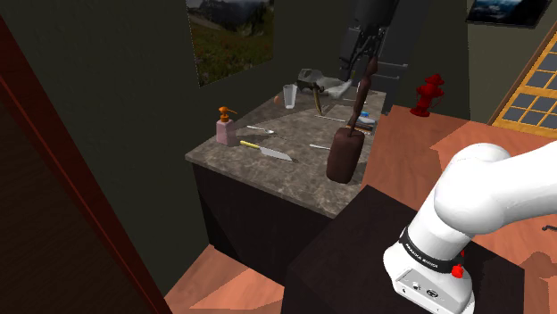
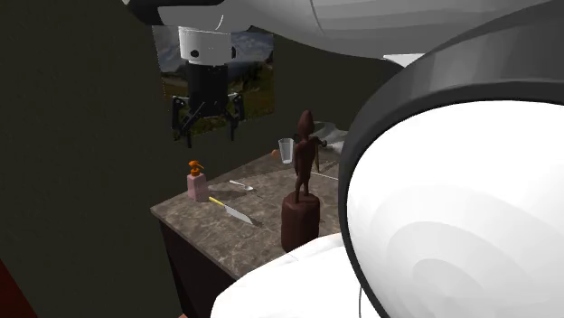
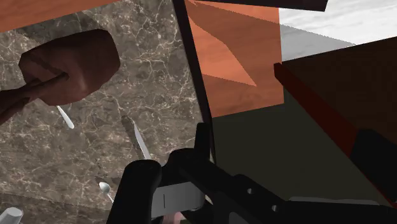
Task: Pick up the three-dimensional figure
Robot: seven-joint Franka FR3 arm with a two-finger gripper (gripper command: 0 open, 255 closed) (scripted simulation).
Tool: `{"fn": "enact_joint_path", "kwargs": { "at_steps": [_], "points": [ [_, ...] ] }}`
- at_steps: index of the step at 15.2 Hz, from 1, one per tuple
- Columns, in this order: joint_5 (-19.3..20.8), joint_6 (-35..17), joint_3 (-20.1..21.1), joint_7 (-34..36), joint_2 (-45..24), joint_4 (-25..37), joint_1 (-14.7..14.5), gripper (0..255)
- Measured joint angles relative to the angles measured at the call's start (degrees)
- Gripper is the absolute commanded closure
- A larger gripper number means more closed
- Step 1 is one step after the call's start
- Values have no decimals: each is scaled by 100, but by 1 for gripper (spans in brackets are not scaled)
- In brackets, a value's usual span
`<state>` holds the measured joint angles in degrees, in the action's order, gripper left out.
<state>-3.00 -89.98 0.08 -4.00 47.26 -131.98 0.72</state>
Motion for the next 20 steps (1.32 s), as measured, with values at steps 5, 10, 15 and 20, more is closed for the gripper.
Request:
{"fn": "enact_joint_path", "kwargs": {
  "at_steps": [5, 10, 15, 20],
  "points": [
    [170, -913, 174, 475, 153, -698, 293, 0],
    [514, -2352, 447, 1304, 120, -1490, 853, 0],
    [962, -3850, 750, 2258, -76, -2208, 1583, 0],
    [1568, -5431, 1304, 3493, -614, -2679, 2624, 0]
  ]
}}
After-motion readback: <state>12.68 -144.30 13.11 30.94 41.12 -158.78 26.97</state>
